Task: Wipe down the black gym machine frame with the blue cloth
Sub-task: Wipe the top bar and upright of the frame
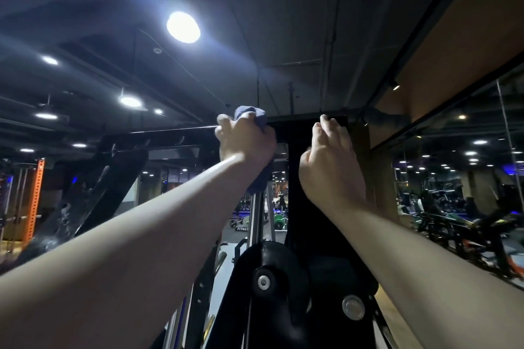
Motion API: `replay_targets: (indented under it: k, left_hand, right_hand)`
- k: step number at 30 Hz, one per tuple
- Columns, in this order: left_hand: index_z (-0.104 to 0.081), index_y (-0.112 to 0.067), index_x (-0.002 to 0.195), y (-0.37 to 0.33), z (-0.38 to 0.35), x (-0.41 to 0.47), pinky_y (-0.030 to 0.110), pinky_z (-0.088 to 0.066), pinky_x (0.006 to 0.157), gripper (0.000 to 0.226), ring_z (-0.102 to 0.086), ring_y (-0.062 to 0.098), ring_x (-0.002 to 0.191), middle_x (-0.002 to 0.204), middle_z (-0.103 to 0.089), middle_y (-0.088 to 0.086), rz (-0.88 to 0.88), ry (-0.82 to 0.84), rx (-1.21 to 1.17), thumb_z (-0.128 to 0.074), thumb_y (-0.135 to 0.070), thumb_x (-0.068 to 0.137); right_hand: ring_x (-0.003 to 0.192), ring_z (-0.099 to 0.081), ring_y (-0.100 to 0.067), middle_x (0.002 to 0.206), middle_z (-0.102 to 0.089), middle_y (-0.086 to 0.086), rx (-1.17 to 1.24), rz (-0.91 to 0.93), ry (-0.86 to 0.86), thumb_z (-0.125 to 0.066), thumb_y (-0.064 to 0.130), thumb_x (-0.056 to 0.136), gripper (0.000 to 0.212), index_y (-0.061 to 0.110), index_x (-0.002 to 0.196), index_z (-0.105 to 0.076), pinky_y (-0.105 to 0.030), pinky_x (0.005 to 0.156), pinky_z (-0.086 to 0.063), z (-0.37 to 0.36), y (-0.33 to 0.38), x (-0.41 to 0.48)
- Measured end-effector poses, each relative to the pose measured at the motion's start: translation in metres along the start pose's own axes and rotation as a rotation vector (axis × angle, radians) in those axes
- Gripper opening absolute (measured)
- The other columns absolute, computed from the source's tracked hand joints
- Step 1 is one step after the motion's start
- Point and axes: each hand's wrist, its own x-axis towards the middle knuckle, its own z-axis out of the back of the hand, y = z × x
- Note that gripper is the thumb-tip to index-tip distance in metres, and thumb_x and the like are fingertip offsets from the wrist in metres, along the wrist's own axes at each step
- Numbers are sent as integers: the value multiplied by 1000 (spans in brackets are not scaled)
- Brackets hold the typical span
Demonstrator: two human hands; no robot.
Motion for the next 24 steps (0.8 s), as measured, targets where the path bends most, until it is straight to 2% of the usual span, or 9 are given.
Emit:
replay_targets:
  k: [4, 7, 10, 12, 14, 16, 18, 22, 24]
  left_hand:
    - [-71, -31, 106, -8, -8, -22, 33, -48, 93, 25, -50, 35, 108, 108, -46, 8, -440, 112, -23, -67, -32, 82]
    - [-68, -36, 100, 9, 4, -7, 31, -49, 85, 22, -54, 27, 96, 98, -51, 6, -568, 144, -33, -65, -27, 81]
    - [-69, -36, 103, 42, 18, 21, 34, -53, 81, 27, -60, 33, 86, 88, -59, 10, -430, 20, 55, -53, -36, 81]
    - [-69, -33, 117, 64, 26, 34, 44, -52, 94, 38, -57, 43, 105, 107, -59, 20, -198, -76, 152, -48, -41, 86]
    - [-64, -26, 126, 73, 28, 40, 46, -45, 101, 37, -50, 42, 120, 126, -49, 21, 124, -140, 146, -52, -41, 95]
    - [-63, -24, 128, 64, 25, 38, 42, -43, 104, 38, -46, 39, 125, 133, -43, 17, 247, -138, 85, -57, -43, 95]
    - [-63, -27, 127, 45, 20, 27, 39, -41, 106, 38, -44, 37, 126, 133, -40, 14, 139, -60, 45, -58, -41, 93]
    - [-57, -28, 133, 23, 14, -4, 39, -40, 108, 45, -37, 35, 127, 132, -38, 10, -321, 152, 81, -61, -29, 88]
    - [-58, -29, 132, 37, 25, 4, 41, -42, 106, 45, -37, 33, 125, 126, -40, 8, -368, 185, 95, -61, -28, 87]
  right_hand:
    - [150, -28, -37, 159, -34, -24, -23, 29, -10, -29, 22, 85, 71, -9, 149, -36, -45, 127, -16, -1, 0, 0]
    - [151, -27, -34, 160, -34, -21, 14, 29, -26, -30, 23, 86, 71, -8, 149, -39, -43, 127, -15, 0, -2, -1]
    - [155, -16, -27, 166, -23, -15, 48, 8, 23, -37, 17, 94, 64, -2, 154, -32, -36, 128, -7, 5, -4, -1]
    - [155, -15, -26, 167, -23, -15, 38, 12, 27, -35, 17, 93, 65, -3, 155, -31, -35, 128, -5, 6, -4, -1]
    - [155, -18, -29, 165, -25, -17, 21, 20, 17, -29, 21, 87, 71, -4, 153, -33, -36, 128, -6, 4, -4, 0]
    - [154, -21, -32, 164, -27, -19, -10, 17, 12, -28, 22, 85, 73, -6, 152, -34, -40, 128, -9, 2, -4, 1]
    - [151, -26, -38, 161, -31, -23, -64, 28, 0, -30, 22, 85, 72, -8, 150, -37, -45, 127, -14, 0, -3, 2]
    - [144, -34, -47, 154, -39, -29, -283, 128, 31, -37, 20, 86, 67, -13, 144, -41, -61, 121, -23, -7, -4, 1]
    - [143, -33, -48, 154, -38, -30, -273, 105, 51, -38, 19, 89, 64, -13, 144, -42, -62, 120, -22, -7, 1, 4]
